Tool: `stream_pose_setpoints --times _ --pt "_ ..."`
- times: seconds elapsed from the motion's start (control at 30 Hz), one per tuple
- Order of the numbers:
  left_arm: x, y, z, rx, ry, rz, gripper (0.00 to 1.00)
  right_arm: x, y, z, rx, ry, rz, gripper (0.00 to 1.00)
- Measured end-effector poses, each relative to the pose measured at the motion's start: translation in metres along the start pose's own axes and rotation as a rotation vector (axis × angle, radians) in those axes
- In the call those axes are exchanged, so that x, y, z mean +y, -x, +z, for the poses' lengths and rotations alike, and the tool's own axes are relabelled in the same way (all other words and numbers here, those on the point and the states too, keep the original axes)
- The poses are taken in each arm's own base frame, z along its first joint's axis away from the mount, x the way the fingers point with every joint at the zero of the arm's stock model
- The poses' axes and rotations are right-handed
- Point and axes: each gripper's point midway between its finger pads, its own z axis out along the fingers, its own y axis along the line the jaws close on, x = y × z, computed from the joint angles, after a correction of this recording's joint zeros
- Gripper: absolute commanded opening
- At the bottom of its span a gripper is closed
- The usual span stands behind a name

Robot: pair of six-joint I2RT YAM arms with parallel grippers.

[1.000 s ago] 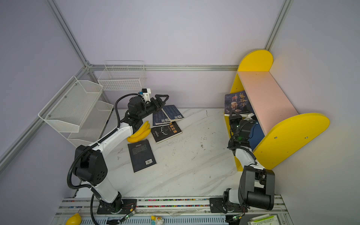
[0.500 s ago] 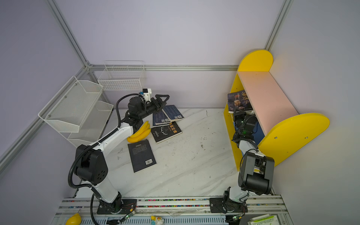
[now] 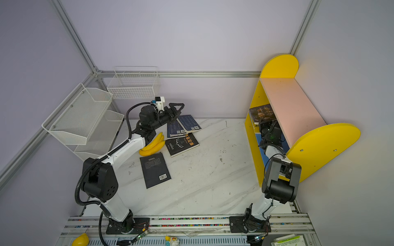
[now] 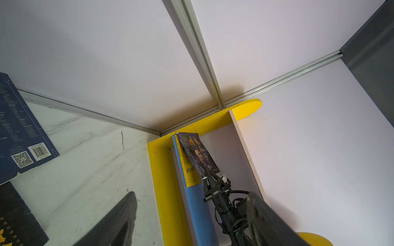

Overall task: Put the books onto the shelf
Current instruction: 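Lower the purple book into the blue compartment beside the yellow book with the right gripper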

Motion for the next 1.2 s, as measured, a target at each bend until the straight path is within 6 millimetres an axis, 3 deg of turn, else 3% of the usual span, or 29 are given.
stream_pose_setpoints --times 0.33,0.8,1.2 --pt "0.008 -0.002 0.003 0.003 0.013 -0.009 0.80 -0.005 0.004 -0.001 -0.025 0.002 0.002 0.06" --pt "0.026 -0.006 0.012 0.010 0.035 -0.060 0.79 -0.019 0.003 -0.015 -0.092 0.002 0.022 0.07" --pt "0.027 -0.006 0.012 0.010 0.036 -0.069 0.80 -0.026 0.003 -0.003 -0.066 0.024 0.037 0.09"
